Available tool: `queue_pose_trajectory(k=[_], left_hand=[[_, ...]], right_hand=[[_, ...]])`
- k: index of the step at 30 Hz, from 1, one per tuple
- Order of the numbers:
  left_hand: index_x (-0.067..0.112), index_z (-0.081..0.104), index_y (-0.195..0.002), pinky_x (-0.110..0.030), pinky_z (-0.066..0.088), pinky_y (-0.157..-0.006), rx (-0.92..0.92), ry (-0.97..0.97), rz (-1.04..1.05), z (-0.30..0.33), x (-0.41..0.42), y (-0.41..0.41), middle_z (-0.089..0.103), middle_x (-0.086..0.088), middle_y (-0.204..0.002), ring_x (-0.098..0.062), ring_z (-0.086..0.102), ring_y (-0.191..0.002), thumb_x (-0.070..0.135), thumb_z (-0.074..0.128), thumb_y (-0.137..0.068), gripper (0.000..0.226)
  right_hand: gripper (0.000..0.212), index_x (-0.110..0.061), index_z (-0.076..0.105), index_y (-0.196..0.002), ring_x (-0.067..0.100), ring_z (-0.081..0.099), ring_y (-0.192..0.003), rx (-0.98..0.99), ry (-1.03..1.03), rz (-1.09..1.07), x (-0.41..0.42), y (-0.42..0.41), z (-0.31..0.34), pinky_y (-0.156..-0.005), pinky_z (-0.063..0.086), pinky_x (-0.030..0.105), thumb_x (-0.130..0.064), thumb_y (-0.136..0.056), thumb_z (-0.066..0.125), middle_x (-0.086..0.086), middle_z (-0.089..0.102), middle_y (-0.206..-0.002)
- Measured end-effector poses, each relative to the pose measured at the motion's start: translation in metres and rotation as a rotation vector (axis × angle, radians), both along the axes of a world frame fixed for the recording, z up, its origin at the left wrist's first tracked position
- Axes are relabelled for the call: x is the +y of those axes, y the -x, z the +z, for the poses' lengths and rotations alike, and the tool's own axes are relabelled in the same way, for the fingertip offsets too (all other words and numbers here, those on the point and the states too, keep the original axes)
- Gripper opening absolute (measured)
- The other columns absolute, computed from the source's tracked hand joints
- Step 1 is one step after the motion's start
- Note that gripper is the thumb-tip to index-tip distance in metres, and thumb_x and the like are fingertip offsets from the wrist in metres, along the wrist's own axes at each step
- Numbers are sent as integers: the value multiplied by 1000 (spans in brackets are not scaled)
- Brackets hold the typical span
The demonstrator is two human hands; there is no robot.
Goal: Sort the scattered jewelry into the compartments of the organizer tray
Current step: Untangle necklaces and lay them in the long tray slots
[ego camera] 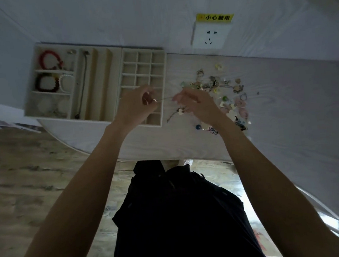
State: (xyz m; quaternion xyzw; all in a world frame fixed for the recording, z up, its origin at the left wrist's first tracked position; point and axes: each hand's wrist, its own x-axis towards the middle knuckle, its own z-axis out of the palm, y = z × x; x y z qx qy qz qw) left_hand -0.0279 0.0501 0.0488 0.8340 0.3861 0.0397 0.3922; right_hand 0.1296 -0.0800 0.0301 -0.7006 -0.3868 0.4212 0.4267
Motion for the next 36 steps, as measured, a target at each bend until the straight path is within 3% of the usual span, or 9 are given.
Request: queue_pose_trajectory(k=[5, 8, 12, 14, 19, 22, 25, 32, 36], left_hand=[[24, 66, -83, -16, 42, -73, -188, 324, 115, 1, 4, 26, 64, 14, -75, 6, 56, -71, 9, 69, -83, 15], [29, 68, -85, -17, 44, -75, -259, 427, 226, 0, 12, 59, 65, 18, -71, 2, 57, -73, 7, 60, -92, 24], [25, 67, -88, -24, 38, -63, -173, 341, 351, -6, 23, 103, 57, 13, -63, 0, 45, -55, 20, 57, -96, 13], [22, 67, -89, -22, 40, -63, -122, 272, 378, -7, 32, 125, 60, 4, -69, 1, 49, -54, 24, 61, -93, 7], [16, 66, -77, -7, 39, -52, -132, 141, 458, -6, 61, 167, 61, 20, -55, 4, 53, -50, 22, 66, -89, 13], [12, 65, -78, -9, 40, -56, -106, 37, 451, -13, 71, 185, 60, 12, -58, 3, 54, -55, 25, 66, -89, 18], [17, 64, -79, -14, 43, -60, -119, -54, 497, -20, 76, 200, 61, 6, -68, 1, 55, -63, 28, 68, -88, 14], [15, 66, -83, -11, 44, -62, -182, -78, 489, -30, 85, 222, 65, 3, -79, -5, 58, -69, 19, 73, -83, 8], [17, 66, -85, -26, 55, -67, -207, -16, 452, -34, 87, 222, 64, 4, -83, -9, 62, -72, 14, 72, -81, 8]], right_hand=[[27, -17, 56, -70, 9, 51, -56, 27, -10, -81, 3, 2, 7, -58, 44, 20, -10, -95, 50, -3, 55, -61], [23, -22, 59, -73, 6, 52, -59, -18, -9, -57, 10, -3, 10, -62, 46, 27, -13, -94, 55, -3, 57, -64], [14, -17, 65, -84, 19, 56, -72, -123, 72, 120, 28, -1, 11, -71, 50, 38, -22, -94, 57, 20, 65, -84], [21, -11, 67, -91, 17, 54, -68, -269, 142, 249, 40, 1, 12, -67, 44, 31, -29, -93, 57, 16, 65, -81], [16, -11, 70, -97, 13, 57, -73, -374, 142, 216, 80, 14, 20, -74, 46, 29, -23, -92, 61, 2, 63, -82], [18, -6, 68, -99, 3, 57, -66, -340, 116, 128, 117, 27, 19, -63, 51, 22, -20, -91, 61, 3, 61, -79], [19, -2, 66, -97, 12, 53, -75, -492, 109, 194, 160, 49, 13, -60, 34, 16, -18, -94, 57, 5, 57, -82], [22, -6, 65, -107, 19, 56, -90, -677, 64, 231, 246, 87, -1, -72, 34, 19, -17, -95, 50, 12, 64, -104], [20, -7, 65, -105, 18, 60, -88, -752, 49, 286, 272, 94, -4, -73, 40, 21, -15, -95, 50, 10, 65, -104]])
